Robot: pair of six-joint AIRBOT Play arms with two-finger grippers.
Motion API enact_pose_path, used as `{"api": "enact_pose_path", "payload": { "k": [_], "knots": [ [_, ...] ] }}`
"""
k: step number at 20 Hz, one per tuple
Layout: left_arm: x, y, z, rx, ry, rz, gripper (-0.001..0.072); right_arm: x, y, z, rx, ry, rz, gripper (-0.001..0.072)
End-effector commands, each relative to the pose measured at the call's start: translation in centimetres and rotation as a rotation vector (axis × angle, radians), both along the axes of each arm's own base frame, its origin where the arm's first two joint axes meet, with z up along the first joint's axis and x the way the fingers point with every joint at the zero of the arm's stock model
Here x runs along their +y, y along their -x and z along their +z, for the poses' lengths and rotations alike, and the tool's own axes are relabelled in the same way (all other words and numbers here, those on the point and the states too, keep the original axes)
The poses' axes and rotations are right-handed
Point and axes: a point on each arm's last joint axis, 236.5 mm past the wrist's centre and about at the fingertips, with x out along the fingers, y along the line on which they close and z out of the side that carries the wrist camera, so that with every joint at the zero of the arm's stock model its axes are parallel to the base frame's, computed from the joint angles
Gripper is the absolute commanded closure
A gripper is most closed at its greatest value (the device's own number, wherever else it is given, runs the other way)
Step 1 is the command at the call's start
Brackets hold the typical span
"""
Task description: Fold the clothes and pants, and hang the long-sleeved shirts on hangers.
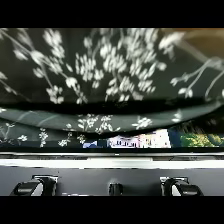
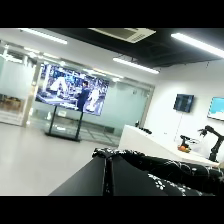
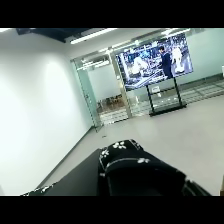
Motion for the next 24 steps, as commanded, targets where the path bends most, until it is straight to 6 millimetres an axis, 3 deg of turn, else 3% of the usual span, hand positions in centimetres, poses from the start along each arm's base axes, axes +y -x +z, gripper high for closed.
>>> {"api": "enact_pose_path", "payload": {
  "k": [1,4,7,9,11,13,15,17,19,21,22,23,24],
  "knots": [
    [0.0,-3.4,-2.4,0.108,-0.015,0.001,0.0681,-0.7,-6.4,-1.6,0.086,-0.071,0.01,0.0678],
    [0.0,-11.9,-8.7,0.336,-0.026,-0.013,0.068,0.0,-17.5,-7.8,0.298,-0.104,0.072,0.0678],
    [-0.3,-21.5,-16.3,0.523,-0.036,-0.028,0.068,1.2,-28.6,-16.5,0.504,-0.131,0.155,0.0677],
    [-1.6,-27.2,-21.1,0.577,-0.099,-0.04,0.068,2.0,-34.9,-22.5,0.594,-0.161,0.203,0.0677],
    [-3.4,-32.8,-27.1,0.636,-0.119,-0.057,0.0679,2.6,-40.0,-28.8,0.679,-0.242,0.245,0.0677],
    [-4.6,-37.0,-33.4,0.705,-0.114,-0.067,0.0679,2.8,-43.9,-35.9,0.782,-0.297,0.257,0.0676],
    [-5.8,-40.0,-39.9,0.774,-0.118,-0.073,0.0679,3.4,-46.2,-42.8,0.895,-0.338,0.269,0.0673],
    [-6.9,-41.3,-45.5,0.863,-0.112,-0.093,0.0679,4.3,-47.2,-48.6,0.994,-0.345,0.273,0.0656],
    [-8.4,-41.1,-50.4,0.981,-0.061,-0.145,0.0678,6.4,-47.0,-52.9,1.08,-0.31,0.304,0.065],
    [-10.1,-39.7,-54.3,1.118,0.001,-0.217,0.0675,7.8,-45.9,-55.9,1.177,-0.285,0.33,0.0625],
    [-10.9,-38.7,-55.3,1.175,0.023,-0.252,0.0617,8.2,-45.2,-56.6,1.216,-0.27,0.341,0.0601],
    [-11.2,-37.9,-55.7,1.222,0.051,-0.272,0.044,8.6,-44.3,-57.0,1.255,-0.26,0.358,0.0498],
    [-11.3,-37.1,-55.6,1.264,0.091,-0.28,0.0161,8.5,-43.4,-56.8,1.287,-0.25,0.371,0.0403]
  ]
}}
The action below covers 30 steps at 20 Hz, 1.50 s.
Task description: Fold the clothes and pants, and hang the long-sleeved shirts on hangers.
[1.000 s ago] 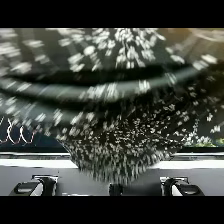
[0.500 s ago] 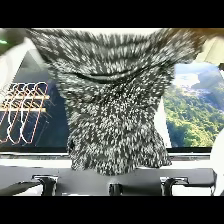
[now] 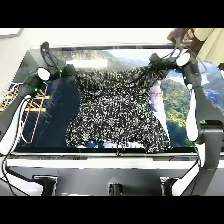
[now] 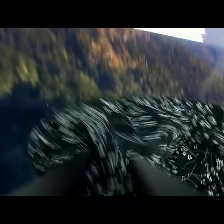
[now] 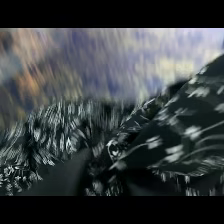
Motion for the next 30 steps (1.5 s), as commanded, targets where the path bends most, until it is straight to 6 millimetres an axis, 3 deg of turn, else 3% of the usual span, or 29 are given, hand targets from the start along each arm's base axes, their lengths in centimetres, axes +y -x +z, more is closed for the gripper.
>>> {"api": "enact_pose_path", "payload": {
  "k": [1,2,4,7,9,11,13,14,15,18,21,25,30],
  "knots": [
    [-1.3,3.0,-2.4,0.203,0.118,-0.007,-0.0012,0.6,3.2,-1.9,0.137,0.021,0.086,0.0299],
    [-0.6,3.6,-1.2,0.215,0.128,-0.001,-0.0013,-0.3,4.5,-0.8,0.154,0.045,0.107,0.0207],
    [2.0,5.2,2.2,0.221,0.138,0.016,-0.0013,-2.8,7.6,2.7,0.16,0.138,0.159,0.0179],
    [6.1,9.4,6.6,0.264,0.142,0.038,-0.0013,-8.9,13.0,8.2,0.176,0.3,0.138,0.0156],
    [7.7,13.0,7.3,0.298,0.144,0.059,-0.0013,-11.3,17.5,10.5,0.211,0.308,0.113,0.0155],
    [7.7,17.2,5.9,0.344,0.154,0.076,-0.0013,-11.1,21.5,10.2,0.257,0.275,0.09,0.0105],
    [5.6,22.0,3.1,0.425,0.191,0.055,-0.0013,-8.6,25.7,7.8,0.312,0.199,0.076,0.0101],
    [3.9,24.3,1.8,0.461,0.227,0.033,-0.0013,-6.2,28.0,6.0,0.337,0.132,0.084,0.0093],
    [2.4,26.1,0.7,0.487,0.262,0.022,-0.0013,-3.8,30.0,4.1,0.36,0.058,0.078,0.0035],
    [-1.4,30.7,-2.2,0.56,0.326,0.004,-0.0013,2.7,35.0,-2.0,0.419,-0.079,0.072,0.0032],
    [-4.8,34.2,-4.6,0.654,0.33,-0.032,-0.0013,6.6,38.7,-8.0,0.525,-0.127,0.032,0.0032],
    [-7.9,35.2,-5.4,0.647,0.332,-0.062,-0.0013,9.3,38.0,-10.9,0.504,-0.15,-0.028,0.0033],
    [-9.8,36.0,-7.0,0.702,0.345,-0.04,-0.0013,10.0,35.7,-14.2,0.548,-0.209,-0.145,0.004]
  ]
}}
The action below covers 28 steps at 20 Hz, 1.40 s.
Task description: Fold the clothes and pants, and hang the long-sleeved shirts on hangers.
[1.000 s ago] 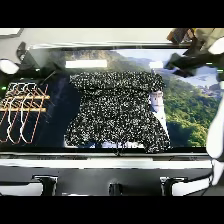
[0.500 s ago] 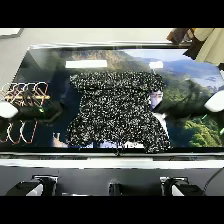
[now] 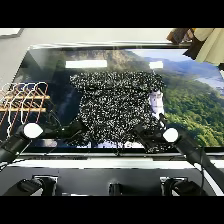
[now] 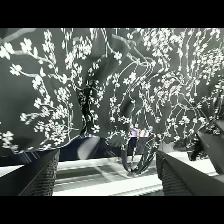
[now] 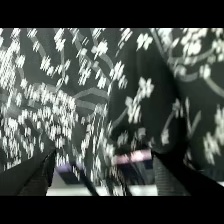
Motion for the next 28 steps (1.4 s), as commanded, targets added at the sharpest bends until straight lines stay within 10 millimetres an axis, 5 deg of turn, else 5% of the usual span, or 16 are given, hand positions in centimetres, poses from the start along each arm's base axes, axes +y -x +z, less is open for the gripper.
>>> {"api": "enact_pose_path", "payload": {
  "k": [1,2,4,6,10,18,19,20,21,25,28],
  "knots": [
    [-1.4,0.7,-1.4,0.045,0.0,0.009,-0.0013,0.5,-1.4,-2.4,0.031,-0.026,-0.111,0.0065],
    [-1.7,1.0,-1.9,0.058,-0.007,-0.002,-0.0013,0.6,-1.3,-2.8,0.053,-0.03,-0.118,0.0138],
    [-2.4,1.5,-3.1,0.092,-0.018,-0.01,-0.0013,0.8,-0.8,-3.0,0.076,-0.034,-0.111,0.0506],
    [-3.1,2.1,-4.3,0.132,-0.031,-0.014,-0.0013,1.0,-0.2,-2.9,0.093,-0.036,-0.092,0.0645],
    [-5.1,2.9,-6.2,0.159,-0.034,-0.027,-0.0013,1.1,0.6,-2.4,0.1,-0.037,-0.064,0.0658],
    [-5.2,-0.5,-8.4,0.11,-0.041,0.103,0.0007,1.1,2.1,-0.1,0.075,-0.037,0.01,0.0677],
    [-5.1,-0.7,-8.5,0.102,-0.042,0.109,0.0195,1.0,2.3,0.1,0.074,-0.033,0.021,0.0677],
    [-5.1,-0.9,-8.5,0.098,-0.041,0.112,0.05,0.9,2.5,0.3,0.072,-0.029,0.024,0.0678],
    [-5.1,-0.9,-8.4,0.092,-0.041,0.105,0.0679,0.7,2.5,0.6,0.066,-0.024,0.022,0.0678],
    [-3.4,0.2,-6.8,0.102,-0.067,0.048,0.068,-1.5,3.0,2.8,0.013,0.085,0.071,0.0679],
    [0.5,3.1,-3.8,0.047,-0.203,-0.11,0.0682,-2.5,7.0,5.3,0.058,0.118,0.164,0.068]
  ]
}}
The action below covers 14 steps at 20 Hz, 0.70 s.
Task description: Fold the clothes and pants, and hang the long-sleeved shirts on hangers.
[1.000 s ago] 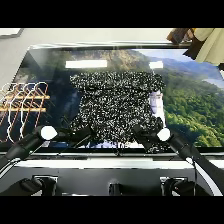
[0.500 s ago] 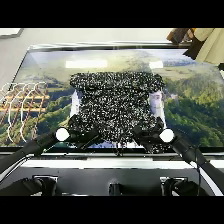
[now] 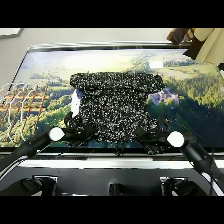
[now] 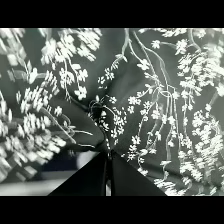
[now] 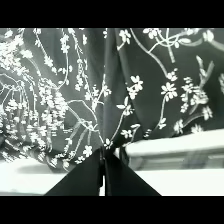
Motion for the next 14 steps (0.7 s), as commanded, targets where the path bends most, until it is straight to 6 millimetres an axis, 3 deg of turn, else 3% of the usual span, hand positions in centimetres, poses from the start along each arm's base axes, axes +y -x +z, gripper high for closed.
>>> {"api": "enact_pose_path", "payload": {
  "k": [1,4,7,9,12,14],
  "knots": [
    [4.5,4.0,2.9,-0.032,-0.156,-0.183,0.0681,-2.3,5.5,2.1,0.076,0.087,0.117,0.068],
    [4.4,8.3,7.4,-0.087,-0.106,-0.287,0.0681,-2.7,11.9,4.6,0.152,0.08,0.166,0.068],
    [2.0,12.1,10.6,-0.127,0.016,-0.377,0.0681,-2.1,15.1,6.8,0.166,0.007,0.079,0.0681],
    [1.2,12.0,11.2,-0.139,0.047,-0.358,0.0681,-2.0,14.3,7.2,0.128,-0.006,0.037,0.0681],
    [-0.2,7.9,11.8,-0.222,0.101,-0.245,0.0682,-3.0,9.6,6.4,0.022,0.063,-0.069,0.0681],
    [-0.5,4.8,10.9,-0.221,0.094,-0.169,0.0682,-3.1,6.2,5.7,-0.031,0.115,-0.12,0.0681]
  ]
}}
